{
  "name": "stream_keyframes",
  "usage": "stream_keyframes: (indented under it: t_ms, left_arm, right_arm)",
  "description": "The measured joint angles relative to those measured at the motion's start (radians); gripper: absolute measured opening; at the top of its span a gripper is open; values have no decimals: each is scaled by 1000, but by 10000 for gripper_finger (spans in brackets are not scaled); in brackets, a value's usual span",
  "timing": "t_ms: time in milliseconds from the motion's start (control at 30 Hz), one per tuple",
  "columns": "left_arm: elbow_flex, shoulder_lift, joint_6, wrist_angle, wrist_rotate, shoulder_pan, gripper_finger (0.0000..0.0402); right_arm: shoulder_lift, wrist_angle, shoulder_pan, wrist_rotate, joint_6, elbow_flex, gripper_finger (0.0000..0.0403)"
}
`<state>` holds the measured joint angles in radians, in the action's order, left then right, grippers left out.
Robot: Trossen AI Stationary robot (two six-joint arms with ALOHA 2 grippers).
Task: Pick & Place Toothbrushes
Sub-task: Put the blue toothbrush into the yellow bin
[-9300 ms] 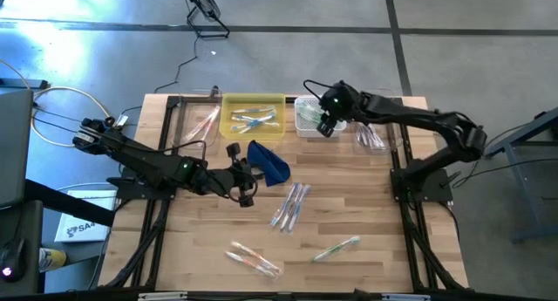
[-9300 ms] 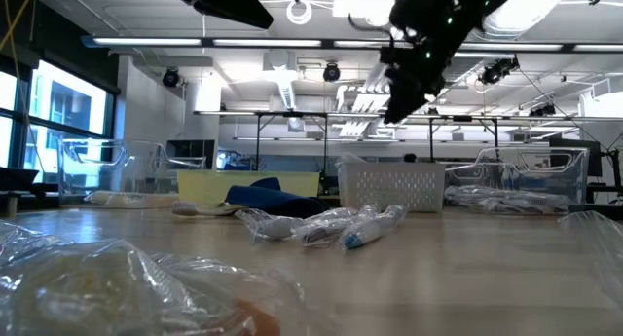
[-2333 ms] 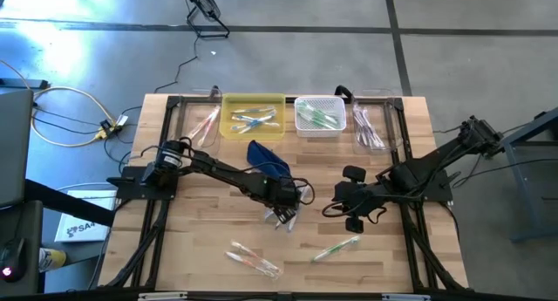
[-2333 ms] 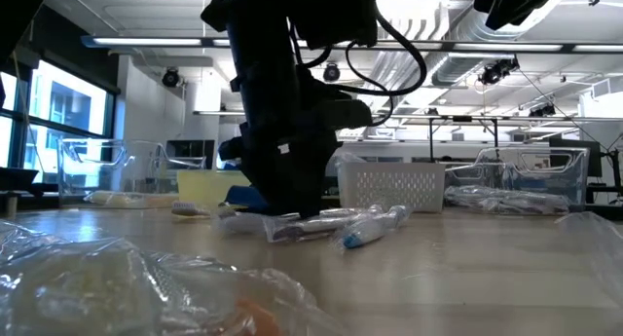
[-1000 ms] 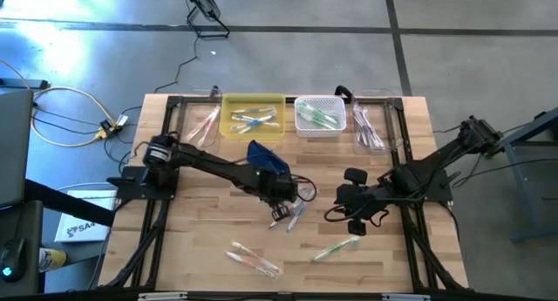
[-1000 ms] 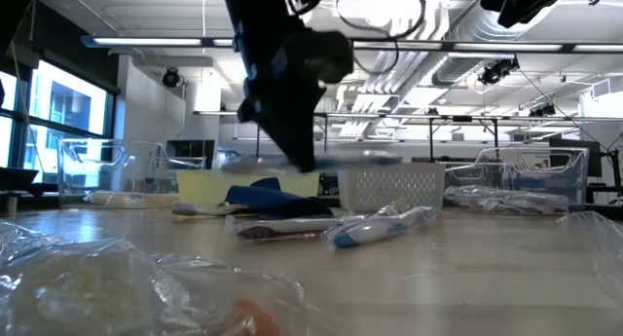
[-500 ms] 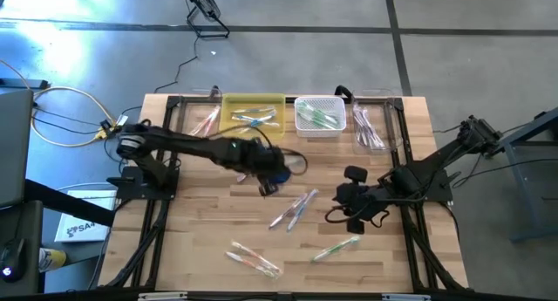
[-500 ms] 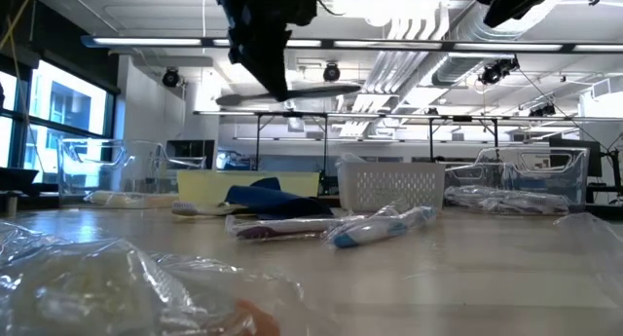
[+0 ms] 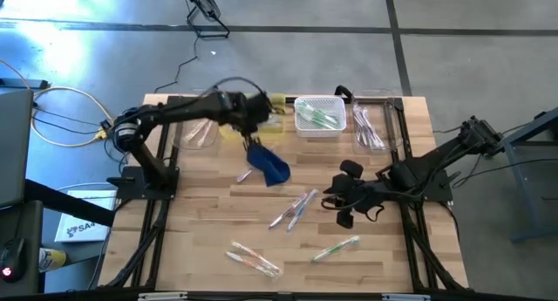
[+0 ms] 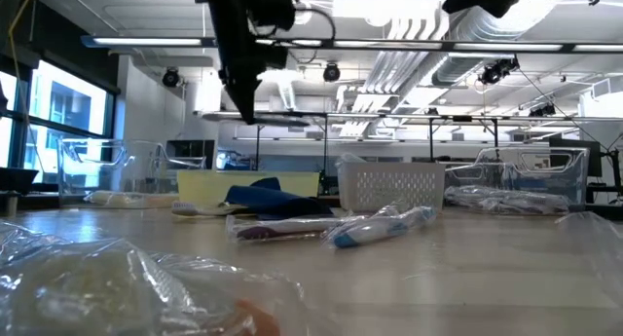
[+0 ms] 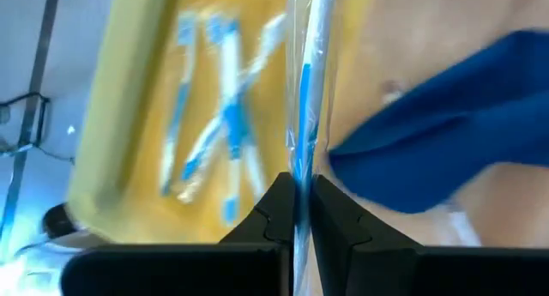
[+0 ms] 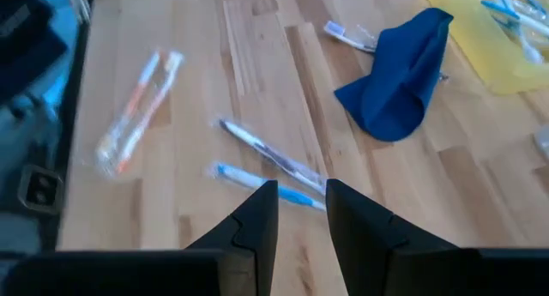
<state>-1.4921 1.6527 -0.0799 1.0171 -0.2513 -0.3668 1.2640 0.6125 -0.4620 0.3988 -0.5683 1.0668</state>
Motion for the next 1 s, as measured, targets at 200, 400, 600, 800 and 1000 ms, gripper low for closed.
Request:
stream_keyframes:
  t_ms: [200, 400, 600, 800, 1000]
  left_arm:
    - [0, 3, -137, -14, 89, -185, 11]
    - [-1, 36, -214, -142, 181, -277, 11]
    - [-2, 126, -268, -193, 201, -298, 11]
    - [0, 224, -254, -188, 205, -310, 11]
    - [0, 270, -191, -201, 196, -310, 19]
  right_arm:
    - [0, -22, 27, 2, -72, 0, 94]
    - [0, -26, 33, 56, -151, 0, 94]
    - [0, -27, 33, 56, -215, 0, 94]
    - [0, -27, 32, 56, -251, 0, 94]
    - [0, -27, 32, 54, -251, 0, 94]
